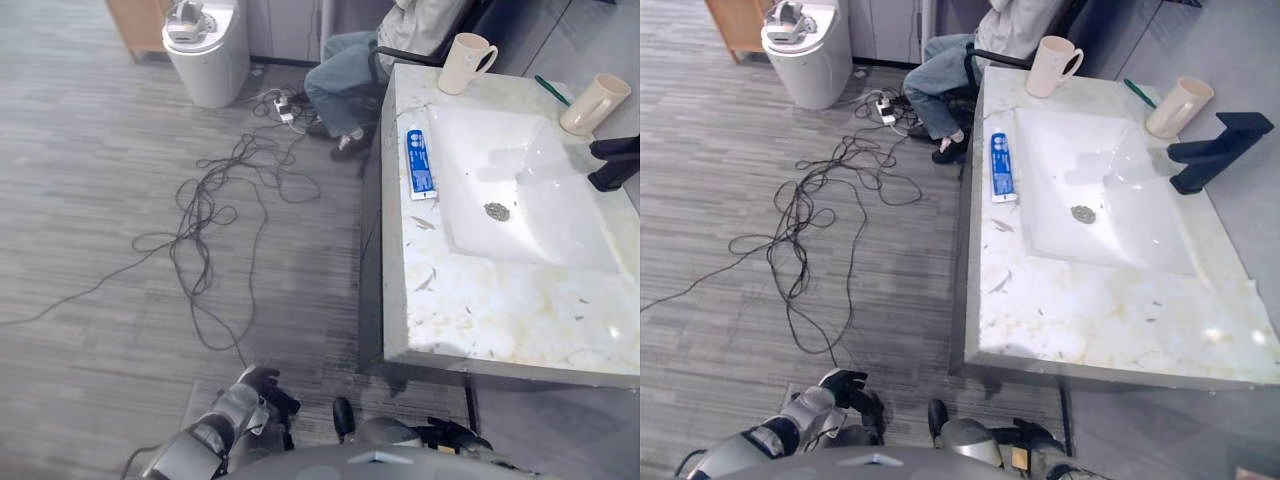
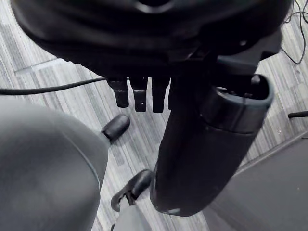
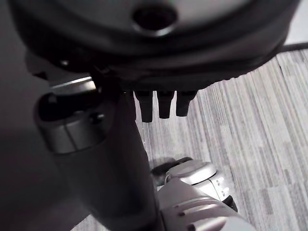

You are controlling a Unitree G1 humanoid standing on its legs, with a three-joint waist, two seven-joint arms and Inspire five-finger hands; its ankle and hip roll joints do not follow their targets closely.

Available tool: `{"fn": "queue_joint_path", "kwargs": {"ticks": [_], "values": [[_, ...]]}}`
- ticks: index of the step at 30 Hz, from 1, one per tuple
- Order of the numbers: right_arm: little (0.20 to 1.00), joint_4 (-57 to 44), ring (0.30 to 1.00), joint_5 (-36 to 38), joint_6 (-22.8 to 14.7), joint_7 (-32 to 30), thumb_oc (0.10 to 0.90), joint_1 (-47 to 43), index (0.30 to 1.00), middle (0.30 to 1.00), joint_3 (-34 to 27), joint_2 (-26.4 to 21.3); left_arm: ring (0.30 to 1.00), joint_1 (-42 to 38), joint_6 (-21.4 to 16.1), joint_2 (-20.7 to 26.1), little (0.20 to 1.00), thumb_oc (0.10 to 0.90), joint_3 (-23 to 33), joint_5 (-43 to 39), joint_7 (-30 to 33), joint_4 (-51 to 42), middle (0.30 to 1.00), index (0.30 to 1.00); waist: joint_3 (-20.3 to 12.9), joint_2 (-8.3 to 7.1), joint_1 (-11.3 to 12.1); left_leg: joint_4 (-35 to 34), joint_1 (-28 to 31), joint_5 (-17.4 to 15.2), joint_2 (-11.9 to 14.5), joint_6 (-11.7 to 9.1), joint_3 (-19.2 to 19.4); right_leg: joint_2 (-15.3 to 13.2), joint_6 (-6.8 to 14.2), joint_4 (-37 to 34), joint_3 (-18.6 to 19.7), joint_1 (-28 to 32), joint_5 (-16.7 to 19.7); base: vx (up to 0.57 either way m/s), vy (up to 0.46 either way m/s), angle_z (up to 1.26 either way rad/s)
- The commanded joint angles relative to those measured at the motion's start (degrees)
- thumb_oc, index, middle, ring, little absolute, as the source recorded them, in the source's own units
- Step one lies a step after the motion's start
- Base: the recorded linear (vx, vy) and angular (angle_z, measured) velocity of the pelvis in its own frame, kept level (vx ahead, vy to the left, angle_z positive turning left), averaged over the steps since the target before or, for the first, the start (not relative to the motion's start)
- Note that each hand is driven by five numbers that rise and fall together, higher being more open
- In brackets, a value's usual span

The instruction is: Organize the bathroom.

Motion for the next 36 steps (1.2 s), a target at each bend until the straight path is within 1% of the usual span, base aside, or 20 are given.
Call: {"fn": "queue_joint_path", "kwargs": {"ticks": [1, 7, 10, 12, 16, 17, 18, 20, 22, 23, 24, 25, 26, 27, 29, 31, 32, 33, 34, 36], "values": [[0.900, -0.1, 0.900, 1.1, -0.4, -0.5, 0.800, 0.8, 0.900, 0.900, 1.7, 0.1, 0.900, -0.8, 1.0, -0.2, 0.900, 0.800, -0.4, -0.1, 1.0, 0.7, 0.900, 0.900, -1.8, -0.33, 0.0, -2.5, 0.7, 0.5, -2.0, 1.6, -2.4, 3.0, 2.1, 2.4, 4.6, -5.5, 4.8, 0.07, 0.138, -0.23], [0.900, -0.6, 0.900, -1.6, -0.5, -0.4, 0.800, 1.3, 0.900, 0.900, 2.4, 1.1, 0.900, -1.7, 1.2, -0.3, 0.900, 0.800, 1.0, -1.3, 2.4, 2.2, 0.900, 0.900, -1.6, 0.45, -1.8, -4.4, 2.8, -0.2, -2.4, 2.4, -1.2, 2.4, 3.5, 3.5, 5.3, -7.8, 6.0, 0.01, 0.113, -0.09], [0.900, -1.1, 0.900, -3.1, -1.2, -0.2, 0.800, 1.1, 0.900, 0.900, 2.2, 1.3, 0.900, -1.6, 1.5, -0.3, 0.900, 0.800, 1.6, -1.6, 3.4, 2.4, 0.900, 0.900, -1.5, 0.98, -1.5, -4.4, 2.0, -0.1, -2.9, 2.7, -2.2, 2.2, 3.8, 5.3, 5.2, -8.5, 5.4, 0.02, 0.063, -0.14], [0.900, -1.2, 0.900, -5.5, -1.4, 0.3, 0.800, 0.0, 0.900, 0.900, 2.4, 1.5, 0.900, -0.6, 2.4, -0.1, 0.900, 0.800, 3.1, -2.5, 5.1, 3.1, 0.900, 0.900, -1.4, 1.16, -0.7, -4.4, 2.2, 0.3, -2.3, 2.7, -1.2, 1.8, 4.6, 10.0, 3.0, -10.1, 5.3, 0.09, 0.037, -0.17], [0.900, -1.1, 0.900, -6.6, -1.5, 0.7, 0.800, -0.9, 0.900, 0.900, 2.9, 1.3, 0.900, -0.2, 3.0, 1.4, 0.900, 0.800, 4.4, -2.1, 5.5, 4.3, 0.900, 0.900, -1.5, -0.47, -0.4, -4.4, 3.6, -0.8, -2.5, 2.5, 1.6, 1.8, 4.9, 4.0, -1.1, -10.8, 7.8, 0.13, 0.026, -0.48], [0.900, -1.0, 0.900, -7.4, -1.7, 0.7, 0.800, -0.8, 0.900, 0.900, 2.9, 1.0, 0.900, -0.3, 3.5, 1.7, 0.900, 0.800, 4.6, -3.2, 6.0, 4.6, 0.900, 0.900, -1.3, -1.27, -0.6, -4.4, 4.2, -1.5, -2.8, 2.4, 2.3, 2.0, 5.0, 2.2, -1.9, -11.4, 9.2, 0.12, 0.012, -0.66], [0.900, -1.0, 0.900, -7.5, -1.8, 0.7, 0.800, -0.7, 0.900, 0.900, 2.8, 0.9, 0.900, -0.2, 3.7, 1.9, 0.900, 0.800, 4.6, -3.5, 6.1, 4.6, 0.900, 0.900, -1.2, -1.39, -0.6, -4.4, 4.3, -1.7, -2.8, 2.4, 2.4, 2.1, 5.1, 2.4, -1.9, -11.6, 9.2, 0.12, -0.015, -0.27], [0.900, -0.8, 0.900, -4.2, -1.8, 0.8, 0.800, -0.9, 0.900, 0.900, 2.5, -0.3, 0.900, -0.5, 4.4, 2.8, 0.900, 0.800, 6.0, -2.7, 7.3, 5.2, 0.900, 0.900, -0.8, -2.23, 0.0, -4.4, 5.1, -1.5, -2.4, 2.6, 2.4, 2.8, 3.5, 1.3, -2.2, -10.6, 9.0, 0.15, -0.053, -0.03], [0.900, -0.2, 0.900, -4.6, -1.5, 1.2, 0.800, -1.4, 0.900, 0.900, 1.8, -1.2, 0.900, -0.3, 3.6, 2.8, 0.900, 0.800, 6.8, -2.6, 7.5, 6.2, 0.900, 0.900, -1.2, -2.80, 0.4, -1.2, 5.2, -2.6, -2.5, 1.8, 2.4, 2.6, 2.6, 0.3, -2.3, -9.3, 9.0, 0.14, -0.032, 0.16], [0.900, 0.1, 0.900, -4.6, -1.2, 1.4, 0.800, -1.6, 0.900, 0.900, 1.6, -1.7, 0.900, -0.4, 3.5, 2.7, 0.900, 0.800, 7.6, -2.0, 8.3, 7.0, 0.900, 0.900, -1.4, -3.77, 0.7, 8.1, 3.1, -2.6, -1.8, 0.6, 3.3, 1.8, 1.5, -0.4, -2.7, -8.1, 8.9, 0.10, -0.043, 0.20], [0.900, 0.0, 0.900, -3.7, -1.3, 1.2, 0.800, -1.5, 0.900, 0.900, 1.8, -2.0, 0.900, -0.4, 3.6, 2.7, 0.900, 0.800, 8.0, -2.1, 8.5, 7.4, 0.900, 0.900, -1.3, -4.48, 0.9, 14.3, 1.0, -1.3, -1.2, -0.4, 3.4, 1.4, 0.9, -0.5, -2.6, -7.2, 8.8, 0.14, -0.067, 0.16], [0.900, -1.0, 0.900, -3.7, -0.6, 1.1, 0.800, -1.6, 0.900, 0.900, 2.0, -2.2, 0.900, -0.3, 3.4, 2.9, 0.900, 0.800, 8.9, -2.7, 8.4, 7.9, 0.900, 0.900, -0.9, -5.39, 1.6, 23.8, -3.3, -0.7, -1.2, -1.1, 1.9, 0.9, 0.2, -0.5, -2.0, -5.9, 8.5, 0.15, -0.033, 0.02], [0.900, -2.0, 0.900, -6.0, 0.8, 1.6, 0.800, -1.8, 0.900, 0.900, 2.7, -2.5, 0.900, -0.2, 3.0, 3.3, 0.900, 0.800, 10.3, -3.6, 8.7, 8.3, 0.900, 0.900, -0.4, -6.05, 2.6, 27.9, -8.3, -0.2, -1.6, -1.0, 0.6, 0.9, -0.3, -0.3, -0.4, -4.3, 7.8, 0.11, -0.010, -0.01], [0.900, -2.0, 0.900, -6.0, 0.8, 1.6, 0.800, -1.8, 0.900, 0.900, 2.7, -2.5, 0.900, -0.2, 3.0, 3.3, 0.900, 0.800, 10.3, -3.6, 8.7, 8.3, 0.900, 0.900, -0.3, -5.98, 2.6, 28.1, -8.4, -0.3, -1.5, -1.0, 0.6, 1.0, -0.3, -0.3, -0.4, -4.2, 7.8, 0.14, 0.059, -0.28], [0.900, -1.3, 0.900, -7.4, 1.2, 2.1, 0.800, -1.9, 0.900, 0.900, 2.8, -2.8, 0.900, 0.4, 1.6, 3.9, 0.900, 0.800, 12.7, -6.2, 9.0, 8.5, 0.900, 0.900, 0.1, -5.93, 3.8, 25.2, -10.4, -1.0, -1.9, 0.1, 0.0, 1.7, -0.4, -0.2, 1.9, -2.2, 6.6, 0.20, 0.116, -0.44], [0.900, -0.1, 0.900, -8.1, 0.6, 2.3, 0.800, -1.8, 0.900, 0.900, 2.6, -2.6, 0.900, 1.4, 0.4, 4.4, 0.900, 0.800, 14.5, -7.5, 9.8, 8.4, 0.900, 0.900, -0.1, -4.79, 4.5, 13.8, -9.3, -0.2, -0.6, 0.6, 1.4, 3.2, -0.3, -0.2, 2.6, -0.6, 4.9, 0.24, 0.150, -0.59], [0.900, 0.1, 0.900, -7.8, 0.3, 2.2, 0.800, -1.8, 0.900, 0.900, 2.5, -2.5, 0.900, 1.5, 0.4, 4.5, 0.900, 0.800, 14.6, -7.1, 10.0, 8.4, 0.900, 0.900, -0.2, -4.65, 4.5, 12.0, -8.9, -0.1, -0.4, 0.6, 1.6, 3.3, -0.2, -0.2, 2.6, -0.4, 4.7, 0.27, 0.159, -0.50], [0.900, 0.5, 0.900, -6.9, -0.1, 1.9, 0.800, -1.4, 0.900, 0.900, 1.7, -2.3, 0.900, 2.3, 0.7, 4.7, 0.900, 0.800, 14.5, -5.7, 10.7, 8.7, 0.900, 0.900, -0.8, -3.69, 4.6, 4.5, -8.1, 3.1, 2.0, -0.5, 1.2, 4.0, -0.2, -0.3, 2.9, 0.7, 3.6, 0.22, 0.124, -0.22], [0.900, 0.5, 0.900, -6.7, -0.1, 1.8, 0.800, -1.3, 0.900, 0.900, 1.6, -2.3, 0.900, 2.4, 0.7, 4.7, 0.900, 0.800, 14.4, -5.6, 10.7, 8.8, 0.900, 0.900, -0.8, -3.64, 4.5, 3.7, -7.8, 3.6, 2.3, -0.7, 1.1, 4.0, -0.2, -0.4, 2.9, 0.9, 3.5, 0.28, 0.177, -0.08], [0.900, 1.0, 0.900, -6.0, -1.1, 1.3, 0.800, -0.3, 0.900, 0.900, 0.8, -2.3, 0.900, 3.4, 0.4, 4.6, 0.900, 0.800, 15.0, -6.4, 10.8, 9.7, 0.900, 0.900, -1.5, -3.07, 4.2, -0.8, -6.1, 5.9, 5.7, -1.9, -2.5, 3.3, 0.0, -0.2, 4.7, 2.3, 2.4, 0.25, 0.203, -0.06]]}}
